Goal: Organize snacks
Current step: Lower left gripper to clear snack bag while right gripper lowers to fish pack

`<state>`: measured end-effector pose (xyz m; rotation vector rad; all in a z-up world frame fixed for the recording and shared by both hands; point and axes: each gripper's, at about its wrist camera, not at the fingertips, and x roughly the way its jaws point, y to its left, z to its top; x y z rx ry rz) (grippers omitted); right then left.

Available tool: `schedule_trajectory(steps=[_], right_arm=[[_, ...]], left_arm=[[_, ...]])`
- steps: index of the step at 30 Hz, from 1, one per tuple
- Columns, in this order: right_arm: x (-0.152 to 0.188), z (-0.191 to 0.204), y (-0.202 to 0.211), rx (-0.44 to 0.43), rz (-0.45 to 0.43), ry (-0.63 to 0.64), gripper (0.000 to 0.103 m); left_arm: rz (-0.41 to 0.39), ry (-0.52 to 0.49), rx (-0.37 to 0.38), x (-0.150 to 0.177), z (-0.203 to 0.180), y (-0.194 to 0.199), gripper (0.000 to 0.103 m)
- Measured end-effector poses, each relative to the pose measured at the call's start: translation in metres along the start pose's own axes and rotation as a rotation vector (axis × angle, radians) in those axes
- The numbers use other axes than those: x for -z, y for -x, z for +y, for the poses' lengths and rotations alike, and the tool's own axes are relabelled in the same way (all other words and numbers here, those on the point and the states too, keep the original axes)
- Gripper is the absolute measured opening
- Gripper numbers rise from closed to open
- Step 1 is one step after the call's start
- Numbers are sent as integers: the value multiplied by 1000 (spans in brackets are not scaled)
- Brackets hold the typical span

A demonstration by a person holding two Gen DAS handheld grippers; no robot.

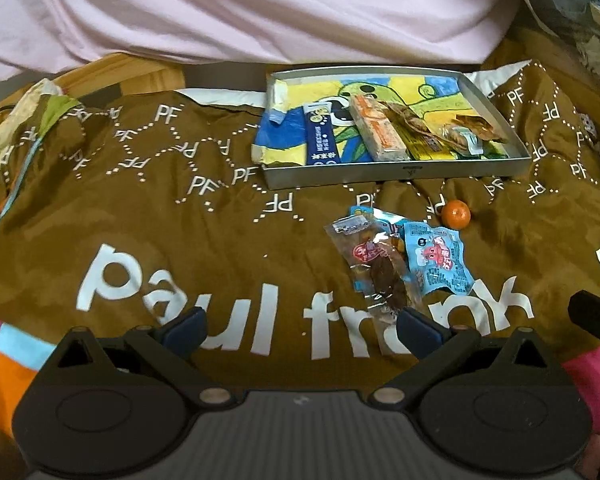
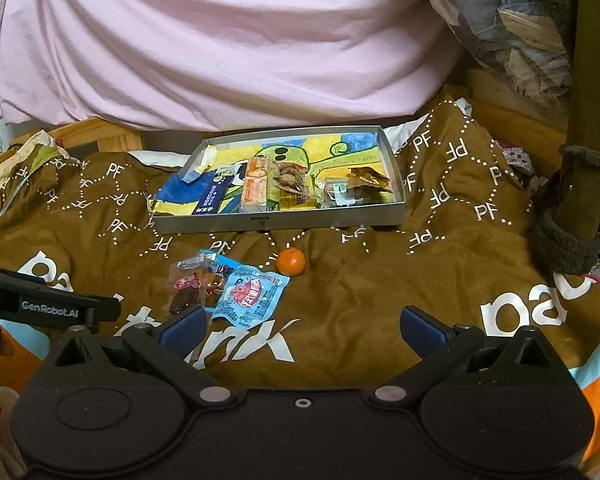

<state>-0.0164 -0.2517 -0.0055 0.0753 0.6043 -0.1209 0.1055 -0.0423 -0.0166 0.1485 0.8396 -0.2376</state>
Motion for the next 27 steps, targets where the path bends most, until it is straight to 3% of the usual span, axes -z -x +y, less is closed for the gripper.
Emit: schedule_trajectory(steps=[14,19,27], right_arm=[[-16,5,-25,5,18,119,102],[-26,9,-33,-39,-16,207,102],[-32,13,-55,-110,-23,229,102]], left_arm=[[18,52,15,-8,11,-24,103],[-11,79,15,-12,15,-24,103],[-16,94,12,-15,16,-30,103]])
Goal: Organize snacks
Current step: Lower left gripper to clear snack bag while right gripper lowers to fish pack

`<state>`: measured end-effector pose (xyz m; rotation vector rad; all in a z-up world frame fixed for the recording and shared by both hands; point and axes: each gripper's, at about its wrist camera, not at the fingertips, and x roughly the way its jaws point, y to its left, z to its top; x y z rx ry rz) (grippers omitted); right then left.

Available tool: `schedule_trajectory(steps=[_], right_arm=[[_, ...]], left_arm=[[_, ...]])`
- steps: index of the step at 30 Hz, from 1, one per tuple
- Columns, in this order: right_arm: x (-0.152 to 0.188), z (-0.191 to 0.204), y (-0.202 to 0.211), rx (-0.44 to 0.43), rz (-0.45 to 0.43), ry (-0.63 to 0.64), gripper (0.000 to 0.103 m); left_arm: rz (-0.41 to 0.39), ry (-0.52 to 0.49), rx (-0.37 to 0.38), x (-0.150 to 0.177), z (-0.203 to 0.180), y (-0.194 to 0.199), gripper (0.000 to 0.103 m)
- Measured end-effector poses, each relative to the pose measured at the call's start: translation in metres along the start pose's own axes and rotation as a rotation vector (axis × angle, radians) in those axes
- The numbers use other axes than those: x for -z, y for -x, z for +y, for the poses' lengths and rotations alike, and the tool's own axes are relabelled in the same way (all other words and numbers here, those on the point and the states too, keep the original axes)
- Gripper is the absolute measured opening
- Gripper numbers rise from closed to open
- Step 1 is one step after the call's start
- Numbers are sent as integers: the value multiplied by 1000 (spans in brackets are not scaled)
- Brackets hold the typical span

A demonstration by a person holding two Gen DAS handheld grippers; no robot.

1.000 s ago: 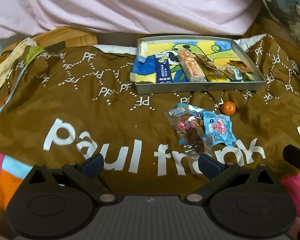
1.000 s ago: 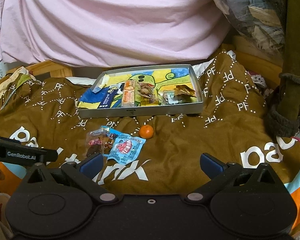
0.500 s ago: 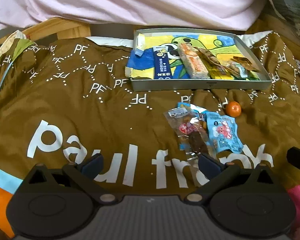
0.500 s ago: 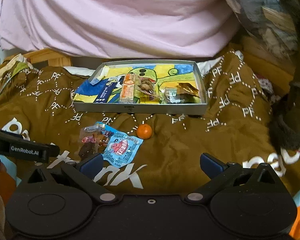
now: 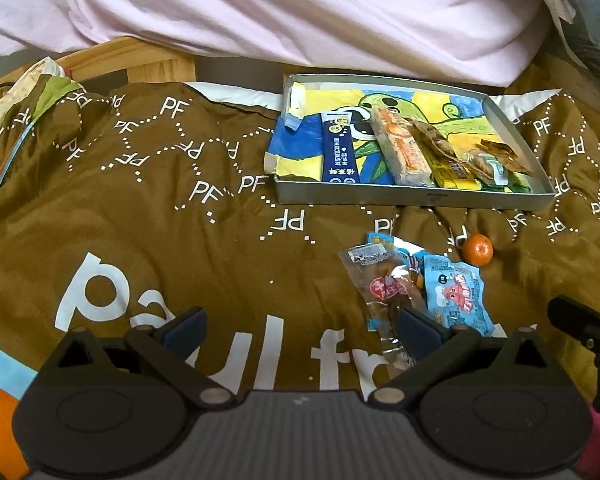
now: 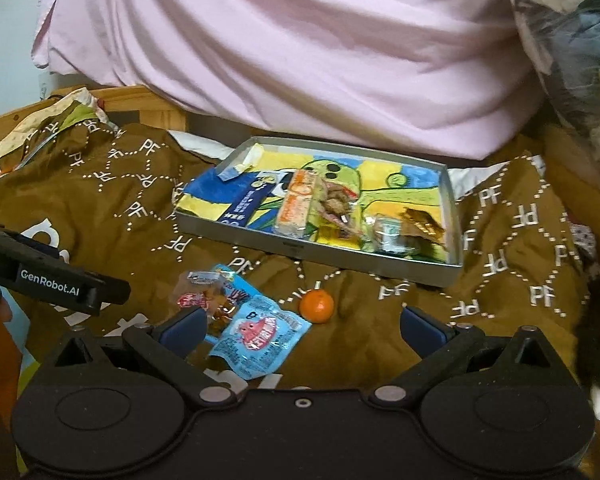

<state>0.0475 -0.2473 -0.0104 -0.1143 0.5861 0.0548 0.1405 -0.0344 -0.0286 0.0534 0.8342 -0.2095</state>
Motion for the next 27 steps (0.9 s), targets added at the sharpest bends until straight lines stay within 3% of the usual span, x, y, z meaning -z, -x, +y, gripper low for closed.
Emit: schedule_trajectory(steps=[10,17,27], right_arm=[[5,14,-42,-81,50,60,102],[8,19,-65,-76,88,55,102],[18,20,-89,-75,178,1,100]], left_arm=[[34,5,-26,-2,1,-18,103],[78,16,-30,-4,1,-34,102],[105,119,164,-10,4,-57,102]])
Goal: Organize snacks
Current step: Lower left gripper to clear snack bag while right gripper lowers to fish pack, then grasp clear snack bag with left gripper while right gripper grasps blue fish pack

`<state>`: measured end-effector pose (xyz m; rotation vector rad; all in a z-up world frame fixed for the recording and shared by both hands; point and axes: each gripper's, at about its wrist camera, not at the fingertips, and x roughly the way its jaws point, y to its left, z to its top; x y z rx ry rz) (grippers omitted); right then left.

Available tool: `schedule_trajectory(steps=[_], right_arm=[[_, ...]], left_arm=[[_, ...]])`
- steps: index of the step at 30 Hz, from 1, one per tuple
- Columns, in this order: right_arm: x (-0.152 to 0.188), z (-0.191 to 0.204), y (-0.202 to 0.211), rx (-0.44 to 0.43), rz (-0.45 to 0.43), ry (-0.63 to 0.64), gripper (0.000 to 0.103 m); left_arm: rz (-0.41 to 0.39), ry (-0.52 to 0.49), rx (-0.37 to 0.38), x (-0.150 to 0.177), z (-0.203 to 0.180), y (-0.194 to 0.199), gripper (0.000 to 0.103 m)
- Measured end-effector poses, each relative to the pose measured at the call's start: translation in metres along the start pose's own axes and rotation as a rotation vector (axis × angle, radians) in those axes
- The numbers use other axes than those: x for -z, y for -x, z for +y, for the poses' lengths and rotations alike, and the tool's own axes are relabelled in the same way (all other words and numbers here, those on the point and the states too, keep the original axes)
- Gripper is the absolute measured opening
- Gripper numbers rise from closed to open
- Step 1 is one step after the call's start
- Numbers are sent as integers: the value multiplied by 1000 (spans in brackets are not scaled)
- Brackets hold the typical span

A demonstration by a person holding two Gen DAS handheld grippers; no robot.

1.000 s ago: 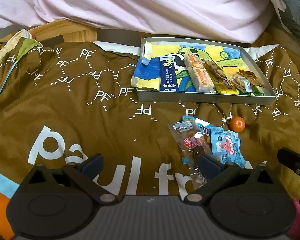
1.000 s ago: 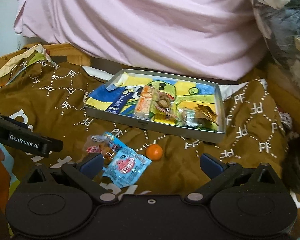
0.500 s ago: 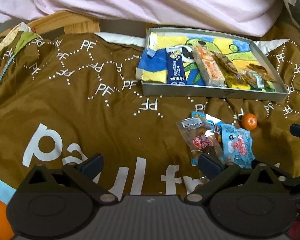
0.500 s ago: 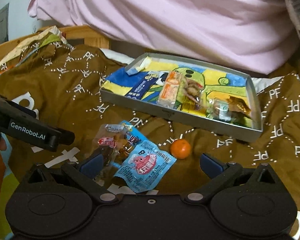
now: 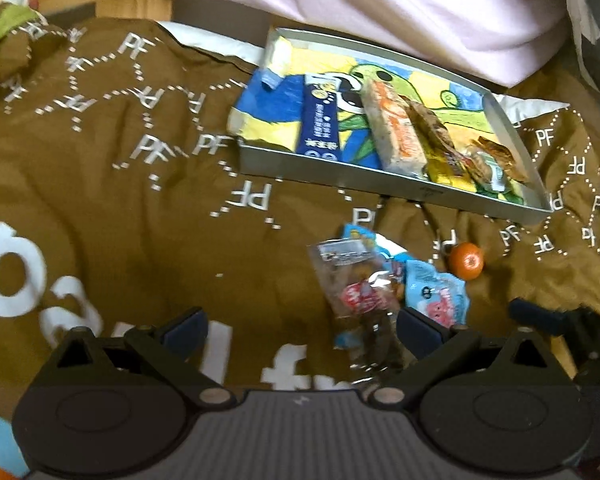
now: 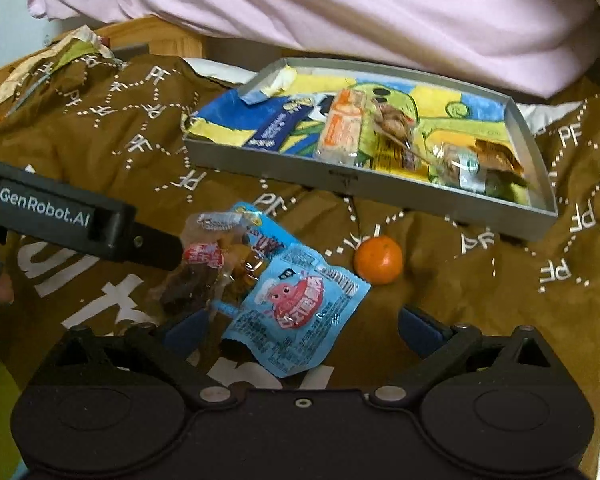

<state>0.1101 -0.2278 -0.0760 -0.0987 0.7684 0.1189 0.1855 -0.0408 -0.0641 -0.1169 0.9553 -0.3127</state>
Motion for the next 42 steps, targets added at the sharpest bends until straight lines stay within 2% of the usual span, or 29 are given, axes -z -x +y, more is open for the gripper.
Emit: schedule_trajectory(steps=[4,7,10,12,16,20,22,26,29,32,34,39,42], right_arm=[[0,-2,-6,0,0,-17,96],[0,-4,-8,15,12,-23,92],[0,-4,-7,27,36,-17,89],[0,-3,-5,35,42,-6,87],[2,-3,3,55,50,10,86],[1,-8,9,24,25,-19,86],[-2,-10,7,8,11,-27,86],[-4,-10,-8,-17,42,-25,81],[1,-8,-13,-18,66,-11,78],[1,-6,-13,-37,67,-17,66],[2,-6,-12,-44,70,-26,64],[2,-7,-11,-53,75,-36,62],[2,-8,-14,-63,77,-40,66]], left_arm=[[19,-18,30,-1,-6,-15,102],[41,-47,44,-1,-12,-25,96],[38,-116,-4,0,-20,-29,88],[35,-145,-11,2,-22,-26,83],[45,-91,-4,-1,-14,-20,70],[59,-28,23,-4,-4,-21,71],[69,-5,56,-6,-2,-22,81],[81,-19,60,-5,-6,-24,80],[79,-31,42,-3,-8,-24,73],[85,-24,50,-2,-8,-23,60],[100,-22,78,0,-9,-23,47],[99,-5,87,1,-8,-22,43],[99,13,94,1,-6,-24,43]])
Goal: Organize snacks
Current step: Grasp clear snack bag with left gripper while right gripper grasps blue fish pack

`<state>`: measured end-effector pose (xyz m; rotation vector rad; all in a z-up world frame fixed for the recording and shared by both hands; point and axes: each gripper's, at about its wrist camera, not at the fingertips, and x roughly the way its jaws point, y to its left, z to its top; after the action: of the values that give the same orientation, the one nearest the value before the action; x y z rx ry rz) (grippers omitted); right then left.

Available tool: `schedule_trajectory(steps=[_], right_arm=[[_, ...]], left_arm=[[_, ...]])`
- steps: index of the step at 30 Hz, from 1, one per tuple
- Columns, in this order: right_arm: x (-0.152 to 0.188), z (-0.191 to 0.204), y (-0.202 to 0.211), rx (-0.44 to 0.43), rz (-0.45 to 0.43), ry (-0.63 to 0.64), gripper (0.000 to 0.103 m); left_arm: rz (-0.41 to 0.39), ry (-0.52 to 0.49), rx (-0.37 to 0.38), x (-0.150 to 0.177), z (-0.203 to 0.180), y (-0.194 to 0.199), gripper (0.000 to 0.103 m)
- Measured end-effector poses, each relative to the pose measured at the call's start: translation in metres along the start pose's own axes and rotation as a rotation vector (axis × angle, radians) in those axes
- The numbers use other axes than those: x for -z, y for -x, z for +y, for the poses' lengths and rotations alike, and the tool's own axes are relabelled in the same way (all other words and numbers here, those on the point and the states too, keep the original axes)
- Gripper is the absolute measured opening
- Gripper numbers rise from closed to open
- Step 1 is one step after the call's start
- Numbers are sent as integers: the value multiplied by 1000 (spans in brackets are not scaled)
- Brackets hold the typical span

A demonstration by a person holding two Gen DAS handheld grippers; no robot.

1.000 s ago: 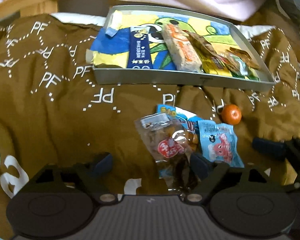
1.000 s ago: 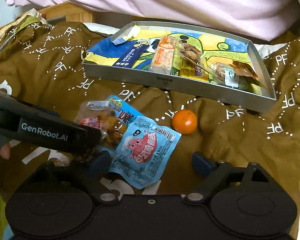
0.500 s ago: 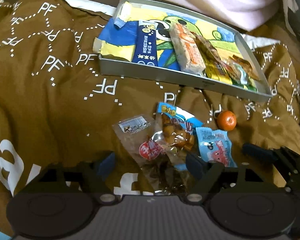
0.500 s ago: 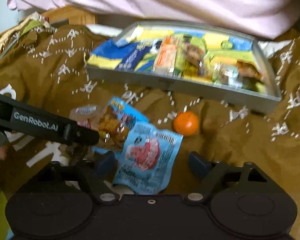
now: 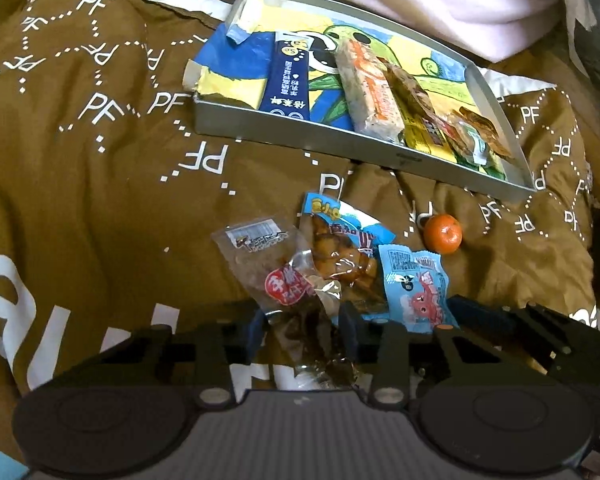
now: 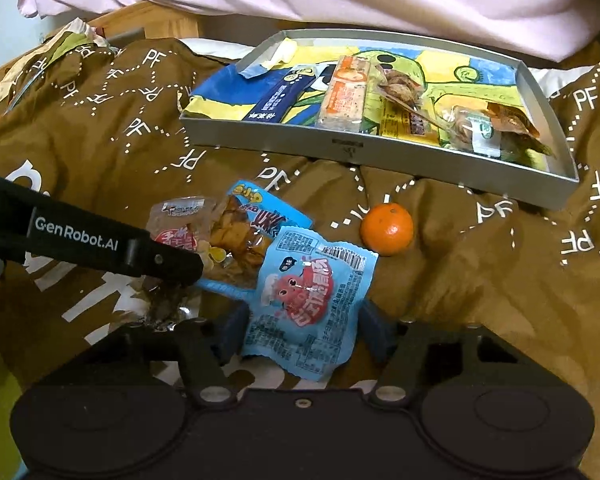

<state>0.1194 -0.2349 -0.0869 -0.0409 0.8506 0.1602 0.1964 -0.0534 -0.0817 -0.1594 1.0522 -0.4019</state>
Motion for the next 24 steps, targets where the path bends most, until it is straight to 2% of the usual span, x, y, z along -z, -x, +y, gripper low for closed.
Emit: schedule_trajectory(steps=[5,9,16,21,22,24], right_arm=[[0,-1,1,-2,-3,-8,61],[1,2,4,5,-4,12,59],[5,7,16,14,-23,45,58],[7,12,31,39,-70,91,58],[7,13,34,45,-81,100,58],[7,14,38,51,-98,111,58]], left_arm=[[-9,-13,-2,2,-1,1,41],[-27,19,10,4,1,7,32],[-40,19,24,8,-1,15,32],[-62,28,38,12,-1,27,31],[-69,26,42,13,-2,30,16],[-69,27,62,14,-1,34,14]])
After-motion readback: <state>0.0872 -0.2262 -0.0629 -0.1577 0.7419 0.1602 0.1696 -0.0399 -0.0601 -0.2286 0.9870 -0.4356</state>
